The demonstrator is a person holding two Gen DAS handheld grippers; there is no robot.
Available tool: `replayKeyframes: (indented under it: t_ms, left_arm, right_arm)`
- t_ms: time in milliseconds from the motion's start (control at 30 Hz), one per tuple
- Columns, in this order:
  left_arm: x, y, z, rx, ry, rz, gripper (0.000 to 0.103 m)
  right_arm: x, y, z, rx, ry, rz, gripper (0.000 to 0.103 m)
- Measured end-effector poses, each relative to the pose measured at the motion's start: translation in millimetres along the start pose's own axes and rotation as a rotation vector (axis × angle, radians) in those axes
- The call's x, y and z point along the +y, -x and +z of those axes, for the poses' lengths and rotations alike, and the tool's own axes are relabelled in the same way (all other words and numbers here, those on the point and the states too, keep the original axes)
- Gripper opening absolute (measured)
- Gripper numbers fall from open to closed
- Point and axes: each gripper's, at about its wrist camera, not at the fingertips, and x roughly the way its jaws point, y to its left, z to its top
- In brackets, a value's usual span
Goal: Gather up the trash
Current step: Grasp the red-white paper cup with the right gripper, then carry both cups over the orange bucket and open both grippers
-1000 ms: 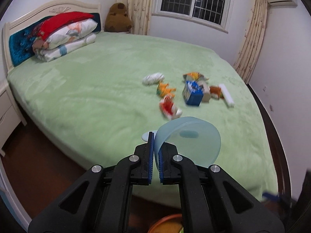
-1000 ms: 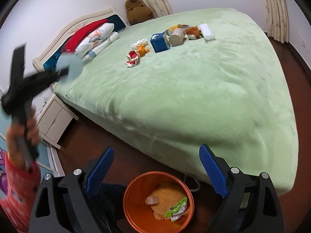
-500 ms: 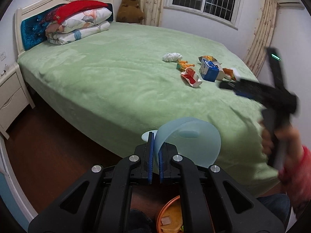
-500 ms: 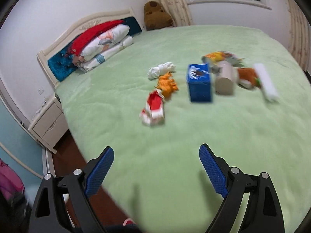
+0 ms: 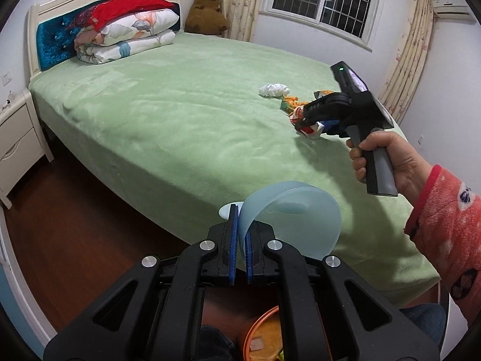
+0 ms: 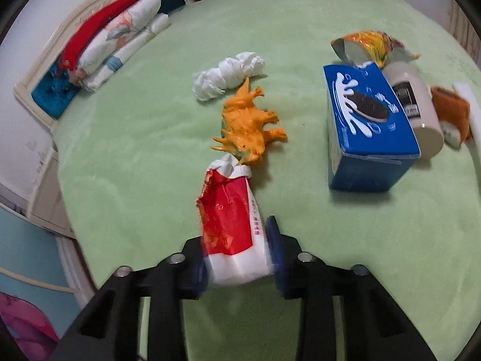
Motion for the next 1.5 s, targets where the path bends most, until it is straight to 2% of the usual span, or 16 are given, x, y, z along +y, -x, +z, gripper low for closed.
replayKeyframes:
  t_ms: [67,400,600,700,867,1200,1333,1500]
  left_arm:
    - [-1.2,0.8,-0.1,-0.001,0.000,0.001,0.004]
    - [-21.0,15.5,-0.1,-0.023,-0.027,-0.032,0.004]
    - [-44.6,26.4,-3.5,-0.029,-0.073,-0.045,0.004]
    - [-53.8,29.5,-7.1,-0.022,-0.089,-0.052,0.004]
    - [-64.1,31.7,-13.9,0.000,-0.104,-0.091,0.004]
    - [-71.6,44.0,-30.1,0.013,-0.150,-0.085,0.004]
    - [-74.1,47.7,-42.3,0.037,-0.183,-0.087,0.004]
    - [-77.2,37.0,-70.4,0.129,-0.212,-0.116,0.004]
  right_arm:
    - [-0.6,10.4,-5.1,-0.017,0.003,0.020,0.029]
    - [0.4,97.2,-51.7,-0.114,0.111,0.043,0.028]
    - [-5.1,171.3,-100.9,-0.205,0.209,0.037,0.028]
    - [-12.0,206.7,-137.3,-0.244,0.248,0.027,0.028]
    - [-19.6,242.3,-183.6,-0.294,0.286,0.026,0.028]
    - [-26.1,313.9,-249.3,-0.436,0.333,0.039,0.029]
    - [-25.2,317.6,-269.2,-0.424,0.352,0.042,0.030]
    - [-31.8,281.7,-303.0,-0.306,0.330,0.043,0.030]
